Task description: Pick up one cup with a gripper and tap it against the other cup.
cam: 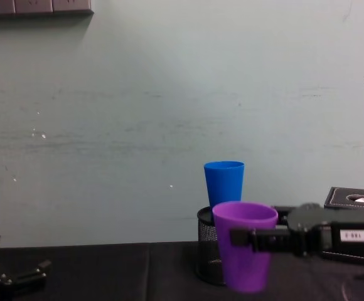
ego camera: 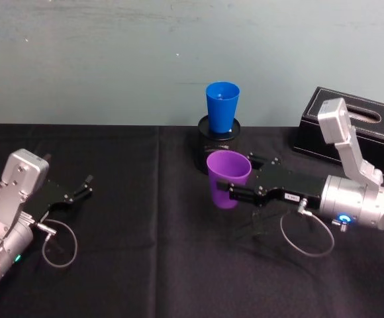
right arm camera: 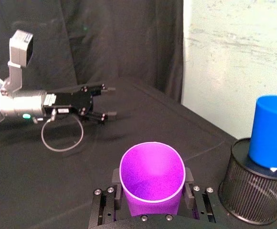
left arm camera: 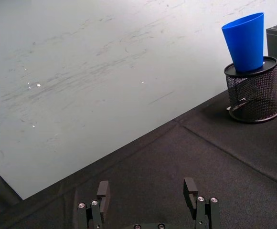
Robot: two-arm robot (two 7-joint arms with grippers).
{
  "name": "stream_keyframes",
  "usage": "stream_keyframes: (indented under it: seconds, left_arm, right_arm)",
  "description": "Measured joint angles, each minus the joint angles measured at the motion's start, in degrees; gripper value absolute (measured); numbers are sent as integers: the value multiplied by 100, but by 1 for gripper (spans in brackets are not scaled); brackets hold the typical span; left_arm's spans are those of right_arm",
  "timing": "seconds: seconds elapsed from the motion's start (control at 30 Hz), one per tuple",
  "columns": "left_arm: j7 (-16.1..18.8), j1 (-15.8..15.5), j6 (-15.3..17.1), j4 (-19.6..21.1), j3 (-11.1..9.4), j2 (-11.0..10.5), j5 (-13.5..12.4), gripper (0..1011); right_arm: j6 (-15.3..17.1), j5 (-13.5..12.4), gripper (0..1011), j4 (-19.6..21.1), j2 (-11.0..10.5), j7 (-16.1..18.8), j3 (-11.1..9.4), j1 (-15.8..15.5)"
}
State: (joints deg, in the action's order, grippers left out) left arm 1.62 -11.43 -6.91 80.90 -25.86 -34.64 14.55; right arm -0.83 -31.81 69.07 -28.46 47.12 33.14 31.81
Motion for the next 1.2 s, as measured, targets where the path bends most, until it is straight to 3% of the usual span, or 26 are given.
stream_keyframes:
  seconds: [0.4,0.67,1.2]
  left_arm:
    - [0,0,0,0,0,0,0,1011]
    - [0,0,0,0,0,0,0,1011]
    - [0,0,0,0,0,0,0,1011]
  right_arm:
    - [-457,201,731,-393,6,160,130,-134]
    - [-810,287,731,-792,149,392,183,-105]
    - [-989,467,731,-1243,330,482,201,-24]
